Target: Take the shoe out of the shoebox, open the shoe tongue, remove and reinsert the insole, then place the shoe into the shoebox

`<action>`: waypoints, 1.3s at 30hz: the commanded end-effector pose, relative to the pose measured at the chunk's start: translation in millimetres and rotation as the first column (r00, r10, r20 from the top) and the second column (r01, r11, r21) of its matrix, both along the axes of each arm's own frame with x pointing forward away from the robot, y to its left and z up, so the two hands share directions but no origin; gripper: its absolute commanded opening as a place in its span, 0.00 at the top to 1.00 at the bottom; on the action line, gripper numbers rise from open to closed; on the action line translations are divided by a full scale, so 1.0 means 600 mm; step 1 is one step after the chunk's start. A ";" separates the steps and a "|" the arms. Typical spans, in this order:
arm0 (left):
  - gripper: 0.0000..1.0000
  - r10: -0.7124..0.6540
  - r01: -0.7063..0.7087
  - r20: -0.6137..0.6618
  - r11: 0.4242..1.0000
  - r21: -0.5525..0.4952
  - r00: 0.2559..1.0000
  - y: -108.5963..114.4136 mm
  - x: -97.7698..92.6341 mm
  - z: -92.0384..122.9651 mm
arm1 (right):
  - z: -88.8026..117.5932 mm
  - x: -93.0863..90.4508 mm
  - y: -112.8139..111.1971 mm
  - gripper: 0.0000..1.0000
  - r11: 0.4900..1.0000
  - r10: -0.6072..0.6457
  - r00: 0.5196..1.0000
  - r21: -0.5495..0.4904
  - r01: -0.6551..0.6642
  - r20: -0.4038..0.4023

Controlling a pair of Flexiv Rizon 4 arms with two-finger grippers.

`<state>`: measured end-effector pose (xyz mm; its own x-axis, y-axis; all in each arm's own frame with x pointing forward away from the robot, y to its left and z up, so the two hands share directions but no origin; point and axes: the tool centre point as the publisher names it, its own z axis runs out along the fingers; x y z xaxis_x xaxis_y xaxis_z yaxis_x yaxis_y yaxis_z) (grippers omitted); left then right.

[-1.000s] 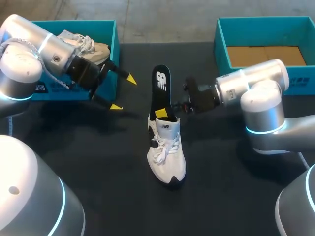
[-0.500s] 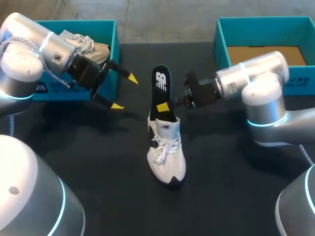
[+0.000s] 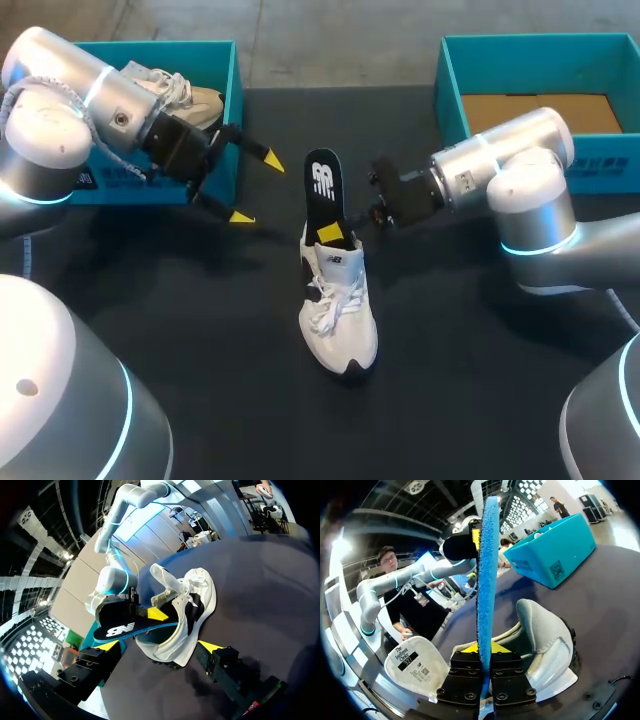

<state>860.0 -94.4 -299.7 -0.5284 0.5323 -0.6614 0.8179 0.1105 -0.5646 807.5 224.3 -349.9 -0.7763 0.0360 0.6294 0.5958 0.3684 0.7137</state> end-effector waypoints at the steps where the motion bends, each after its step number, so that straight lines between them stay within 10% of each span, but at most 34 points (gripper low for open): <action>1: 0.00 0.000 0.000 0.000 1.000 -0.001 1.000 -0.005 0.001 -0.004 | -0.007 -0.015 0.002 1.00 1.000 -0.006 1.000 -0.005 0.006 -0.011; 7: 0.00 0.001 -0.001 -0.002 1.000 -0.003 1.000 -0.005 0.001 -0.006 | -0.023 -0.025 0.001 0.98 1.000 -0.013 1.000 -0.006 0.013 -0.020; 10: 0.00 0.002 -0.002 -0.004 1.000 -0.003 1.000 -0.004 0.000 -0.007 | -0.008 -0.023 -0.002 0.79 1.000 -0.027 1.000 -0.009 0.028 0.013; 24: 0.00 0.010 -0.010 -0.001 1.000 -0.006 1.000 0.006 -0.007 -0.005 | 0.040 0.013 -0.008 0.80 0.999 -0.020 0.995 -0.026 0.023 0.097; 30: 0.00 0.012 -0.012 -0.002 1.000 -0.005 1.000 0.009 -0.013 -0.003 | 0.028 0.027 -0.001 1.00 0.999 0.011 0.998 -0.032 -0.009 0.069; 39: 0.00 0.018 -0.018 -0.003 1.000 -0.006 1.000 0.010 -0.016 -0.003 | 0.010 0.010 0.000 1.00 0.998 0.051 0.999 -0.034 -0.051 -0.014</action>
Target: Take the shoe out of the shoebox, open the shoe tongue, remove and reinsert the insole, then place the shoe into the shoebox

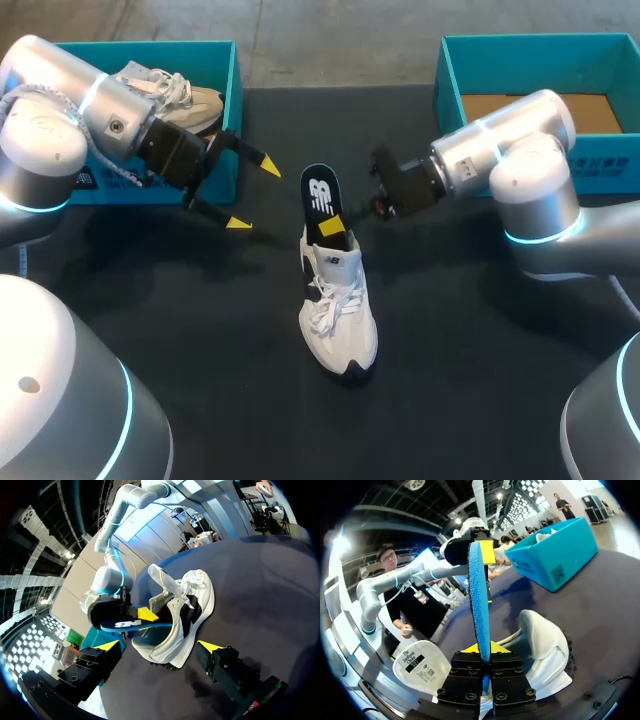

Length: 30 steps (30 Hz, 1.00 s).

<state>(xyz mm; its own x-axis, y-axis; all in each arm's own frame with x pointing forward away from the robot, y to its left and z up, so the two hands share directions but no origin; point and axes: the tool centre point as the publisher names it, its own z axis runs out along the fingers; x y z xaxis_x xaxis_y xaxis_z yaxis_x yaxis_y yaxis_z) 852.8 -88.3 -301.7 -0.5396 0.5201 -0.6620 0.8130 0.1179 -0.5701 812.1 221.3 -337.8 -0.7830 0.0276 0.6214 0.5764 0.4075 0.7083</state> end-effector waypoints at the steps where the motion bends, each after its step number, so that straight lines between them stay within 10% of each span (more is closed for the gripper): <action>1: 0.00 0.005 -0.005 0.003 1.000 0.000 1.000 0.000 -0.005 -0.001 | -0.011 -0.001 0.005 1.00 1.000 0.020 0.999 -0.008 -0.020 -0.028; 15: 0.00 -0.007 0.007 0.003 1.000 -0.009 1.000 -0.006 -0.003 -0.004 | -0.025 -0.040 0.001 1.00 0.999 0.020 0.996 -0.039 -0.023 -0.087; 30: 0.00 -0.011 0.011 0.007 1.000 -0.010 1.000 -0.004 -0.004 0.001 | 0.018 -0.014 -0.005 0.85 0.998 0.010 1.000 -0.059 -0.010 0.007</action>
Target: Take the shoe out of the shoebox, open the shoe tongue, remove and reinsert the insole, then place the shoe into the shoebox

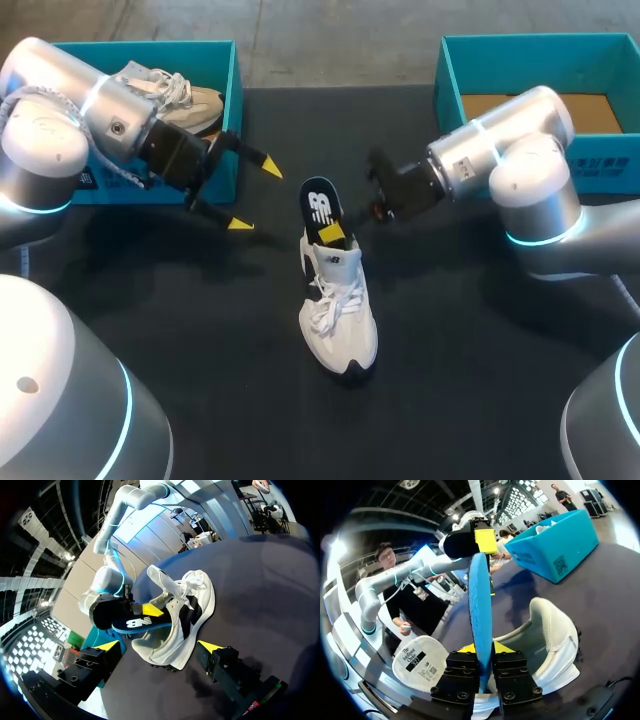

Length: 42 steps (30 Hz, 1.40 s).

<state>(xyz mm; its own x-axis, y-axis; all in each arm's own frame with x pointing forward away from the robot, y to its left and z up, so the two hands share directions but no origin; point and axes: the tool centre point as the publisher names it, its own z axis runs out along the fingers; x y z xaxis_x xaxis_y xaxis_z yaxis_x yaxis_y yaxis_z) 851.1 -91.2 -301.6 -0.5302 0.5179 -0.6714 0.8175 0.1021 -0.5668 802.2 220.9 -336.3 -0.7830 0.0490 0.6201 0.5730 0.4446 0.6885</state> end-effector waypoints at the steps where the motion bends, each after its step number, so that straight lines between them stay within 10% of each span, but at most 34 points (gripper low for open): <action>1: 0.00 0.000 0.000 0.001 1.000 0.001 1.000 0.000 -0.001 0.001 | 0.017 0.006 -0.006 0.85 1.000 0.001 1.000 -0.016 -0.001 0.015; 14: 0.00 0.007 -0.007 0.005 1.000 0.008 1.000 0.002 -0.003 0.004 | 0.013 0.043 -0.003 1.00 0.999 0.045 0.999 -0.005 -0.045 0.020; 42: 0.00 0.010 -0.010 -0.004 1.000 0.004 1.000 0.000 -0.006 -0.002 | -0.001 -0.002 -0.001 0.92 0.991 0.119 0.990 -0.050 -0.123 -0.074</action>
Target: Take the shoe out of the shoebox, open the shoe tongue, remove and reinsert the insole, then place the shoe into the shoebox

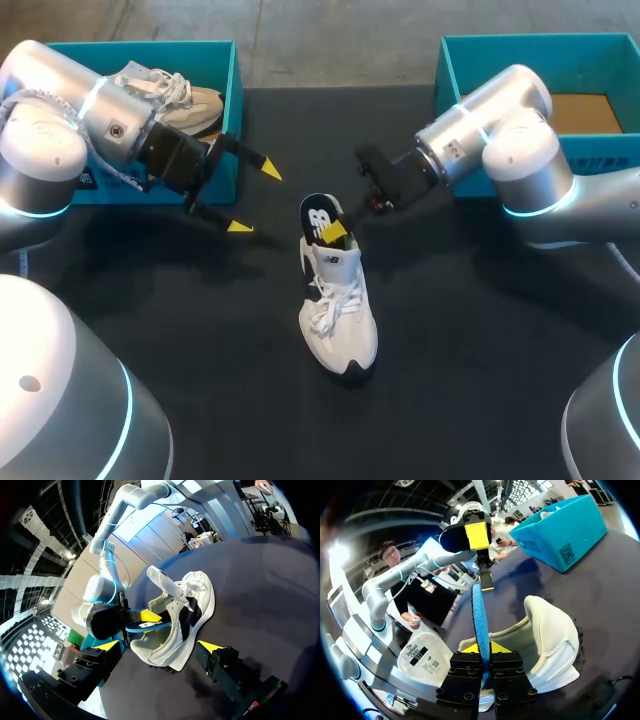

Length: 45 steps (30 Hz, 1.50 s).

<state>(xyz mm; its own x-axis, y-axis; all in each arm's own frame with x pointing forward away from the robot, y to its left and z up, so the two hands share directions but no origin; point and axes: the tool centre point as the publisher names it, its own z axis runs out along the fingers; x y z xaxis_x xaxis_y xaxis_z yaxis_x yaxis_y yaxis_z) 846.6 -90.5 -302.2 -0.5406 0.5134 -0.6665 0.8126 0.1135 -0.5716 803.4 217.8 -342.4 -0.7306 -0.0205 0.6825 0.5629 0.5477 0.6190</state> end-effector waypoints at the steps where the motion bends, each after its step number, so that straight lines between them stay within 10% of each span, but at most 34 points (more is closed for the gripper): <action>1: 0.00 -0.002 0.002 0.003 1.000 0.001 1.000 -0.001 0.001 -0.001 | 0.011 -0.003 0.005 0.91 1.000 -0.010 1.000 -0.010 0.010 0.019; 17: 0.00 -0.005 0.005 0.002 1.000 0.006 1.000 0.004 -0.002 0.001 | 0.033 0.020 0.004 0.85 0.999 -0.033 0.996 -0.011 0.034 0.080; 27: 0.00 0.001 -0.001 0.017 1.000 0.010 1.000 0.004 0.003 0.006 | 0.027 0.038 0.006 1.00 1.000 -0.021 0.996 -0.012 0.022 0.085; 45: 0.00 0.002 -0.003 0.025 1.000 0.010 1.000 -0.018 0.033 -0.018 | 0.000 -0.016 0.014 1.00 0.998 0.010 1.000 -0.064 -0.010 -0.003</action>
